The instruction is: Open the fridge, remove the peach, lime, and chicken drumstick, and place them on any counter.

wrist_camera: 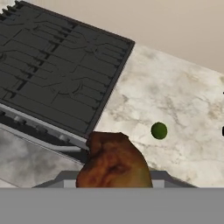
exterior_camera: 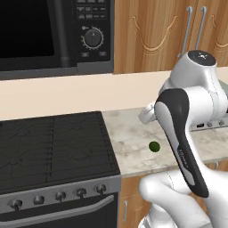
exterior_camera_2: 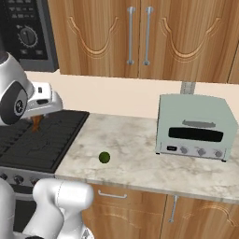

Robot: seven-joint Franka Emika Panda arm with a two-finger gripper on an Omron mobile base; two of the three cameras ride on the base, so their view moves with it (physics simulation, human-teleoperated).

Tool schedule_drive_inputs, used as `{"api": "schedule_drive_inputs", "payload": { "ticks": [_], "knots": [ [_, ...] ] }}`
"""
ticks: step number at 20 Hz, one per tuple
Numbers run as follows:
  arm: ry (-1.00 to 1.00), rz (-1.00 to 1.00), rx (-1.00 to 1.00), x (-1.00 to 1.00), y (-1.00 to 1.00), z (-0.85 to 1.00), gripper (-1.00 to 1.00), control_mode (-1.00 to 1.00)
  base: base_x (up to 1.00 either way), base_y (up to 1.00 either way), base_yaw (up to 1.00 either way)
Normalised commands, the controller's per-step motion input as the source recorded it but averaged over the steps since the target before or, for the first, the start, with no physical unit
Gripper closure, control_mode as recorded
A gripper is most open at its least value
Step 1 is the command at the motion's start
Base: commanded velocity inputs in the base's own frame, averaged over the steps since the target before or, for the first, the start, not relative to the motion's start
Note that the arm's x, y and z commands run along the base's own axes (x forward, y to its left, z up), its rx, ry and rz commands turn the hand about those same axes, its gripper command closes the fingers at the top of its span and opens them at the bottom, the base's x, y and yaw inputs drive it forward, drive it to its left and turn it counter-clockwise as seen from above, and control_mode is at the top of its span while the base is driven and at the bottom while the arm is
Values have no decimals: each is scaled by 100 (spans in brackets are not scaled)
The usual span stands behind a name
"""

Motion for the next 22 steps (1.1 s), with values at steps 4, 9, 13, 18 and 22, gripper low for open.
{"api": "schedule_drive_inputs", "payload": {
  "ticks": [4,9,13,18,22],
  "knots": [
    [0,0,0,0,0,0,100,100,4,0,0],
    [11,-1,1,45,-7,-11,100,-100,0,0,0],
    [2,0,3,99,-8,-52,100,-100,0,0,0],
    [3,3,0,82,-21,-98,100,-100,0,0,0],
    [23,7,0,96,-20,-97,100,-100,0,0,0]
  ]
}}
